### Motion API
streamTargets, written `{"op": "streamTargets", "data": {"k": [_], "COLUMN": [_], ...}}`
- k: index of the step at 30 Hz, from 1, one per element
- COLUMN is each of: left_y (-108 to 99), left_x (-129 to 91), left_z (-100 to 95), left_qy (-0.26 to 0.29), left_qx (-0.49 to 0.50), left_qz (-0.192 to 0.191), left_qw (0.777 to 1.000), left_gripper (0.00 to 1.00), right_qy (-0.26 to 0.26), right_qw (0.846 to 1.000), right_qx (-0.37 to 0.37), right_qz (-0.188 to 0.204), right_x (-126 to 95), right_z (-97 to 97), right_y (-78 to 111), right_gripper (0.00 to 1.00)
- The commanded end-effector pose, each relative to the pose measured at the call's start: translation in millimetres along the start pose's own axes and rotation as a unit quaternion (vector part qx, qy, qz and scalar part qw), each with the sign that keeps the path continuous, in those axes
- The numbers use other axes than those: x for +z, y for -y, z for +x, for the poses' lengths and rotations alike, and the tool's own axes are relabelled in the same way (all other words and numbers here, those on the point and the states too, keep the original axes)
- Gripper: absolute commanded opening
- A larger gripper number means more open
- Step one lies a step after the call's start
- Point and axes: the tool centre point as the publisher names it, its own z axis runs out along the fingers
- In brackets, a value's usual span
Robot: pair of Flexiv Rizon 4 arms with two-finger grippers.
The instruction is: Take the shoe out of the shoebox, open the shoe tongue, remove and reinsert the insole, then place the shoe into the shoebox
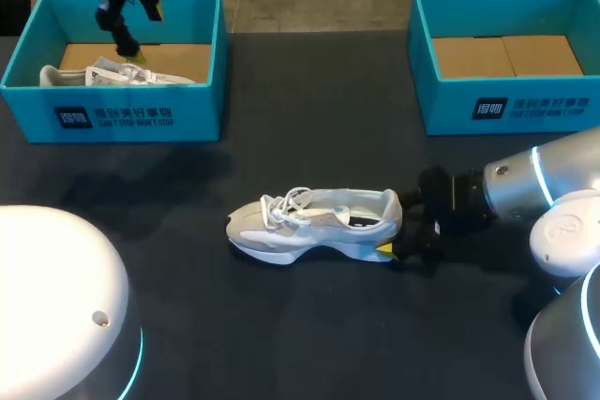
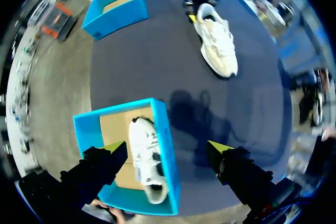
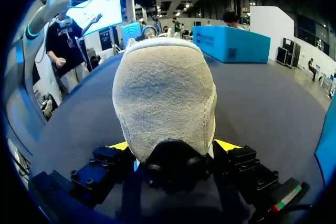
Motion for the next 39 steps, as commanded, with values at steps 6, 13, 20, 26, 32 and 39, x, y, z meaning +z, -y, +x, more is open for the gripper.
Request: {"op": "streamTargets", "data": {"k": [6,13,20,26,32,39], "left_y": [41.9,69.5,94.4,117.1,129.7,150.3], "left_x": [11.7,21.7,34.1,39.2,51.0,67.7], "left_z": [42.1,69.4,79.3,86.4,94.6,103.3], "left_qy": [0.049,0.077,0.088,0.091,0.093,0.071], "left_qx": [-0.154,-0.229,-0.248,-0.234,-0.245,-0.218], "left_qz": [-0.016,-0.027,-0.024,-0.022,0.011,0.022], "left_qw": [0.987,0.97,0.964,0.968,0.965,0.973], "left_gripper": [1.0,1.0,1.0,1.0,1.0,1.0], "right_qy": [0.001,0.001,0.001,0.001,0.001,0.001], "right_qw": [1.0,1.0,1.0,1.0,1.0,1.0], "right_qx": [0.0,0.0,0.0,0.0,0.0,0.0], "right_qz": [0.001,0.001,0.001,0.001,0.001,0.001], "right_x": [5.3,5.3,5.3,5.3,5.3,5.3], "right_z": [1.6,1.6,1.6,1.6,1.6,1.6], "right_y": [0.3,0.3,0.3,0.3,0.3,0.3], "right_gripper": [0.0,0.0,0.0,0.0,0.0,0.0]}}
